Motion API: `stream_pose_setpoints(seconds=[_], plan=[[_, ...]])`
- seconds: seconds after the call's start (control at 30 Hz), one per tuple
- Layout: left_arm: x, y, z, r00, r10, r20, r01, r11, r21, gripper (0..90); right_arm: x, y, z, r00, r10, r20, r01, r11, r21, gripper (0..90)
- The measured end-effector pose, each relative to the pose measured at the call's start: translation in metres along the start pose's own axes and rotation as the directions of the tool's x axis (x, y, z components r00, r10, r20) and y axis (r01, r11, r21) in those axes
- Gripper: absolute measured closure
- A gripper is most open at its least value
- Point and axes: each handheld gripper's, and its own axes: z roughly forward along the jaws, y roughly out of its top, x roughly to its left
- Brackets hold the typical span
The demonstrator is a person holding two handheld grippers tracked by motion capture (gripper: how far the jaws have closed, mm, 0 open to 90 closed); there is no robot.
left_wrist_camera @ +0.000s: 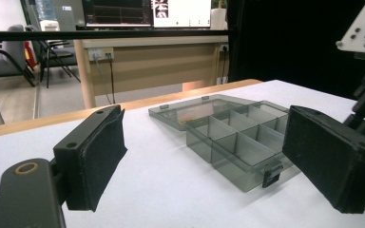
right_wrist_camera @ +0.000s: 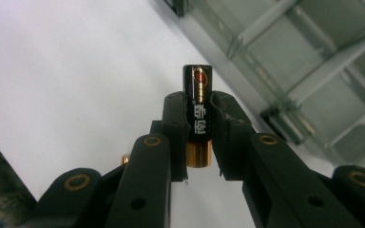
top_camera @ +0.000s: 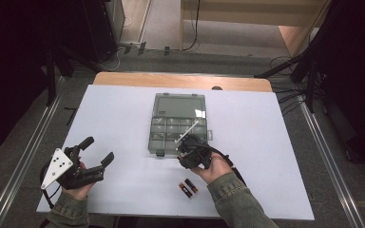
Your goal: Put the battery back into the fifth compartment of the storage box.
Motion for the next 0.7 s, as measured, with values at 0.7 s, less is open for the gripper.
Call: stream_pose_setpoints(seconds=[0.7], plan=[[0.000, 0.000, 0.000, 1.0000, -0.004, 0.005, 0.004, 1.0000, 0.000, 14.2, 0.005, 0.052, 0.009, 0.9980, 0.057, 0.027, -0.055, 0.996, -0.071, 77.7]])
